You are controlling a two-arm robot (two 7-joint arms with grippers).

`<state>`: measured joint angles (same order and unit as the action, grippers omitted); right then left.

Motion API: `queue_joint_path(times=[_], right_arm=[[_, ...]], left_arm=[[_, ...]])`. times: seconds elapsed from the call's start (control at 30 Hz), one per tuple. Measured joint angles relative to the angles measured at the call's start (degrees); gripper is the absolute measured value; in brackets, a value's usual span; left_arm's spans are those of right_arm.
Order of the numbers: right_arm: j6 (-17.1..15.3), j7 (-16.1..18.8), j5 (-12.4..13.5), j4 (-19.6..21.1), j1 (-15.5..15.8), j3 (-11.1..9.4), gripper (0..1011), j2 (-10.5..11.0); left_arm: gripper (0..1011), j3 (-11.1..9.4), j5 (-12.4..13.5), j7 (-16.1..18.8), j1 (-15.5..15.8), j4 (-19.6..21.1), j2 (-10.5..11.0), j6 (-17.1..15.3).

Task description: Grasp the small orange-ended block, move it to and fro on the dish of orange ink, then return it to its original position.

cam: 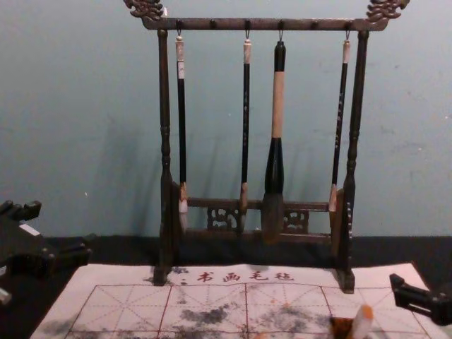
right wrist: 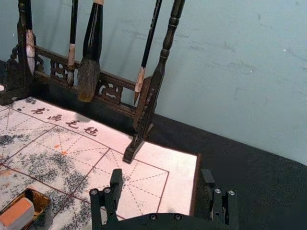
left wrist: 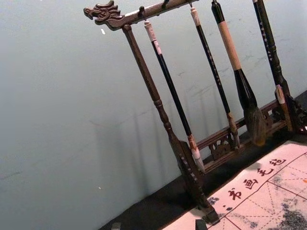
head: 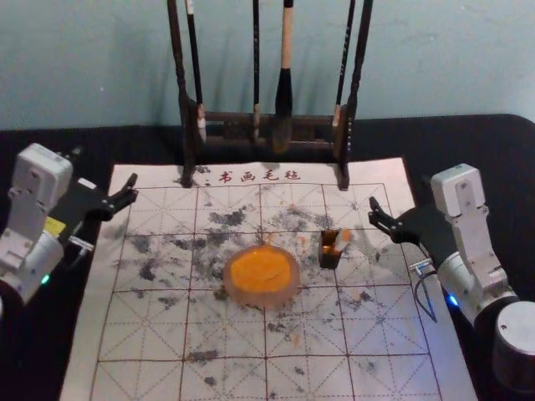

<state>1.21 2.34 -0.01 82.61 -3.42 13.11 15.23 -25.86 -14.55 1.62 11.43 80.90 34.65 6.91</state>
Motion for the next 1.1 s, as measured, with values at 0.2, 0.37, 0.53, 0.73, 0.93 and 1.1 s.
queue_joint_path(times=[0.2,0.37,0.53,0.73,0.93,1.1], right_arm=[[0.15,-0.12,0.06,0.2,0.03,-0.03,1002,0.02],[0.23,-0.17,0.1,0.29,0.04,-0.05,1002,0.02],[0.29,-0.19,0.14,0.36,0.05,-0.08,1000,0.02],[0.32,-0.24,0.18,0.39,0.05,-0.08,1000,0.02],[0.35,-0.27,0.21,0.43,0.05,-0.08,1000,0.02],[0.38,-0.27,0.23,0.45,0.05,-0.08,1002,0.02]], left_arm=[[1001,0.0,0.0,0.0,0.0,0.0,0.0,0.0],[1001,0.0,0.0,0.0,0.0,0.0,0.0,0.0],[1001,0.0,0.0,0.0,0.0,0.0,0.0,0.0],[1001,0.0,0.0,0.0,0.0,0.0,0.0,0.0],[1001,0.0,0.0,0.0,0.0,0.0,0.0,0.0],[1001,0.0,0.0,0.0,0.0,0.0,0.0,0.0]])
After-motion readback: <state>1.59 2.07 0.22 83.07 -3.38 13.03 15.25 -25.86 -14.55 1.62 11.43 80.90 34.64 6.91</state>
